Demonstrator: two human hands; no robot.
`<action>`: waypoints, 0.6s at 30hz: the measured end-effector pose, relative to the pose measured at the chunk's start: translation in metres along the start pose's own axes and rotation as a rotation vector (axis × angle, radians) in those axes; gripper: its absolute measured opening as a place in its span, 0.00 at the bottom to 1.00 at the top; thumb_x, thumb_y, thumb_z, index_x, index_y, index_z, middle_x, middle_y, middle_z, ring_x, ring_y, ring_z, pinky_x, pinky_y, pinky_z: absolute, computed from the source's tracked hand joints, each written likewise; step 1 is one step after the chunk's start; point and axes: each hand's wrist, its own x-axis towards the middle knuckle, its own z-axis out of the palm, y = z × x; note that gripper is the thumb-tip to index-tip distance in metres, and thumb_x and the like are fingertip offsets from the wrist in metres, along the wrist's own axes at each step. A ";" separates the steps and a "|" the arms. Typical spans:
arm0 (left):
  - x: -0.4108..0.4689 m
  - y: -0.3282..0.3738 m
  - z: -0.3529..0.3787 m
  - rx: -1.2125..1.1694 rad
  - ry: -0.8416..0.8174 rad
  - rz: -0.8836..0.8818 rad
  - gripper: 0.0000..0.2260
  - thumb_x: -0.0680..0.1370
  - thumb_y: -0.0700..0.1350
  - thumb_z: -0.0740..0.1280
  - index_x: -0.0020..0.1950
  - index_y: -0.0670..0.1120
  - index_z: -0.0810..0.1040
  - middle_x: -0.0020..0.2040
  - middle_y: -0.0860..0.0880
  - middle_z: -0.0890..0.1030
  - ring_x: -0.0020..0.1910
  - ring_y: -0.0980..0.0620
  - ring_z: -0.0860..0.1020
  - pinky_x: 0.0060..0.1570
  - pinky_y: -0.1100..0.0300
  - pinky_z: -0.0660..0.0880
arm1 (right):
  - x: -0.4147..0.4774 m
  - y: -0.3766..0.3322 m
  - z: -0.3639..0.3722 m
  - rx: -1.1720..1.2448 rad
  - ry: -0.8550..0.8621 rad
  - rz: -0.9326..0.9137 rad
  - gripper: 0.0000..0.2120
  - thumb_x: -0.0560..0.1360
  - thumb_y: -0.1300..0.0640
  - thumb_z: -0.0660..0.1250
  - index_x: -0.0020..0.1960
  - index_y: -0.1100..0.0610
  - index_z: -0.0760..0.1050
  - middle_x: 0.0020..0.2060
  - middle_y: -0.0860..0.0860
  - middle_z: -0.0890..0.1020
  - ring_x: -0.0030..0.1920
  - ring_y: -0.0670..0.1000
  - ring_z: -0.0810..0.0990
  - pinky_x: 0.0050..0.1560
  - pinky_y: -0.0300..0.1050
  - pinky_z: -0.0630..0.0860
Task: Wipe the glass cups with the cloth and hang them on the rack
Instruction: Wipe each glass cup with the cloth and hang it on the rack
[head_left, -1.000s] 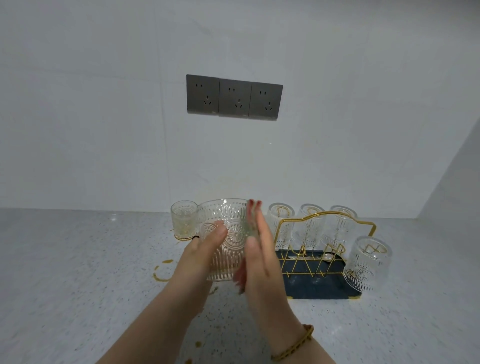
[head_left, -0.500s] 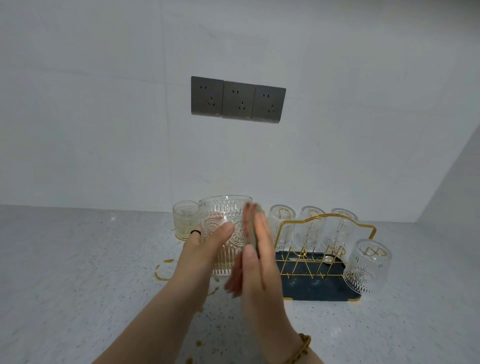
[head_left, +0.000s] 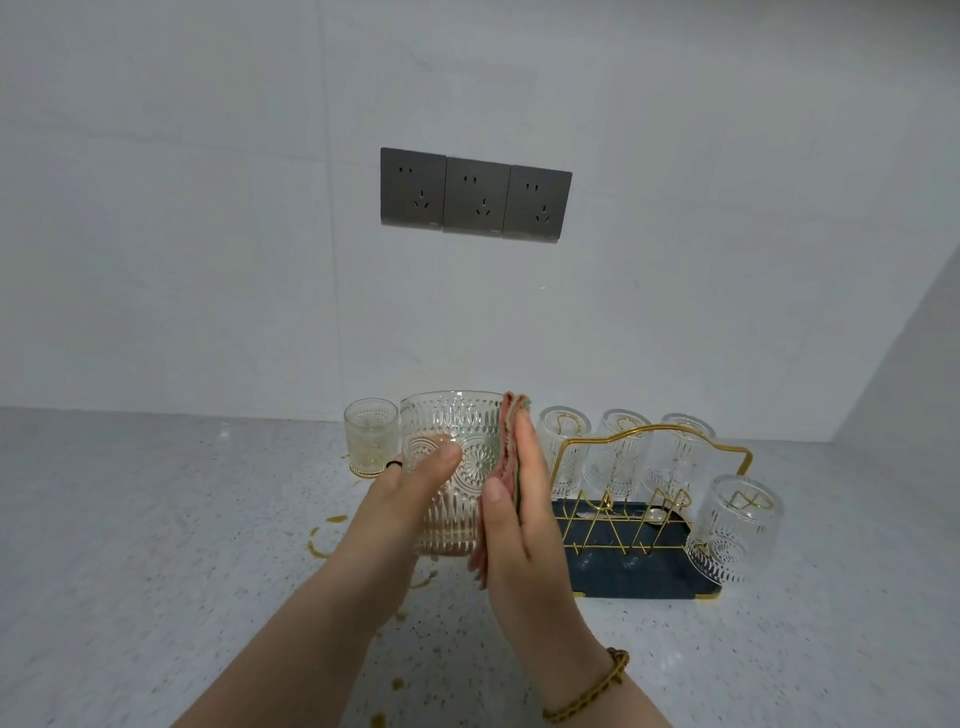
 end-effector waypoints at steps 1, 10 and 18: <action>-0.002 0.002 0.000 -0.016 -0.027 0.005 0.48 0.57 0.70 0.73 0.70 0.46 0.66 0.70 0.35 0.66 0.69 0.29 0.62 0.64 0.27 0.57 | 0.000 0.000 0.000 -0.034 0.012 -0.021 0.23 0.68 0.32 0.54 0.58 0.18 0.47 0.66 0.25 0.59 0.52 0.48 0.63 0.56 0.47 0.65; 0.001 0.004 0.004 0.103 0.065 0.051 0.45 0.56 0.71 0.71 0.66 0.48 0.71 0.61 0.41 0.77 0.56 0.41 0.78 0.56 0.43 0.75 | 0.004 0.010 -0.015 0.346 0.030 0.192 0.17 0.76 0.45 0.53 0.65 0.38 0.64 0.55 0.49 0.79 0.41 0.47 0.79 0.34 0.44 0.76; -0.001 -0.012 0.007 0.207 0.228 0.011 0.21 0.79 0.58 0.51 0.63 0.48 0.74 0.58 0.47 0.79 0.57 0.46 0.77 0.62 0.44 0.72 | 0.004 0.014 -0.008 -0.120 0.112 0.103 0.23 0.72 0.41 0.52 0.59 0.21 0.45 0.63 0.48 0.66 0.61 0.48 0.67 0.65 0.48 0.68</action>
